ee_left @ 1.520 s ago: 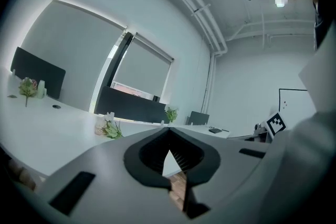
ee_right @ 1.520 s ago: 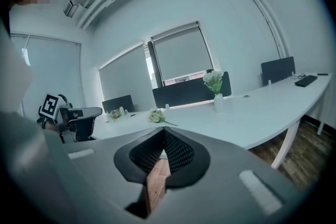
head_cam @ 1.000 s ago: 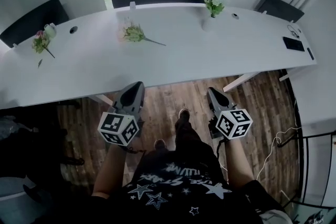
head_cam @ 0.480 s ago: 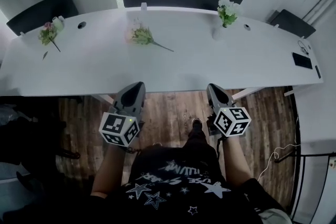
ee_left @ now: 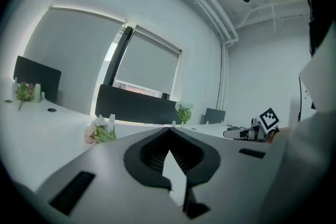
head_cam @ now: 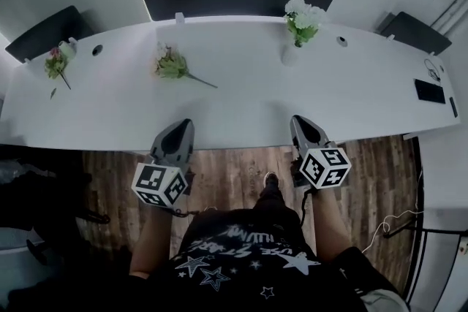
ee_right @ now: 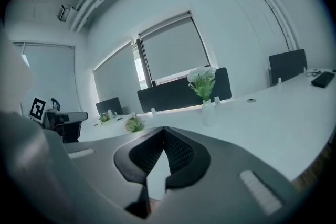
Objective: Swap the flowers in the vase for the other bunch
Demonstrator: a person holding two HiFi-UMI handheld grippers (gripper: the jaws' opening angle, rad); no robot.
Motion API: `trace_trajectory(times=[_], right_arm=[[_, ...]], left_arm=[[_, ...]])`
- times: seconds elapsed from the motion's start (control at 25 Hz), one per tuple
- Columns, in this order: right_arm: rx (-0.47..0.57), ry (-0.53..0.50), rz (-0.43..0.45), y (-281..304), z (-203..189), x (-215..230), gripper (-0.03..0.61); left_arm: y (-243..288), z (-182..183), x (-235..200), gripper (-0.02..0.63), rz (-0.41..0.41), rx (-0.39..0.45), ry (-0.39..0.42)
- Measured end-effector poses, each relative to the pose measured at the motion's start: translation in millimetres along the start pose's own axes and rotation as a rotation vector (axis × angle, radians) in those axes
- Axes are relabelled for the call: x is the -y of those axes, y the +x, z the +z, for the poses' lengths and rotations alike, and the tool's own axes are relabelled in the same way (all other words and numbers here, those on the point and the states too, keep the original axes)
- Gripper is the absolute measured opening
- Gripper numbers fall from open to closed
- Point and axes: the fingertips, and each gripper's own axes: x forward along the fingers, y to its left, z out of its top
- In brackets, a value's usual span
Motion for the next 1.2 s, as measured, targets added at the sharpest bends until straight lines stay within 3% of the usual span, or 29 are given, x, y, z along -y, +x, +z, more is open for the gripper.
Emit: trace_trajectory(times=[0.48,0.84,1.2], right_arm=[[-0.016,0.047,0.034,21,39,127,0.002],[-0.027,0.062,0.108,36,50,175,0.002],[-0.033,0.012,0.195,52,68,193,0.002]], left_arm=[[102,-4,68,0.008,0.063,-0.025,-0.004],[144,-8,104,0.008,0.102,-0.028,0.017],[182,-5,125,0.008,0.137,0.009,0.001]])
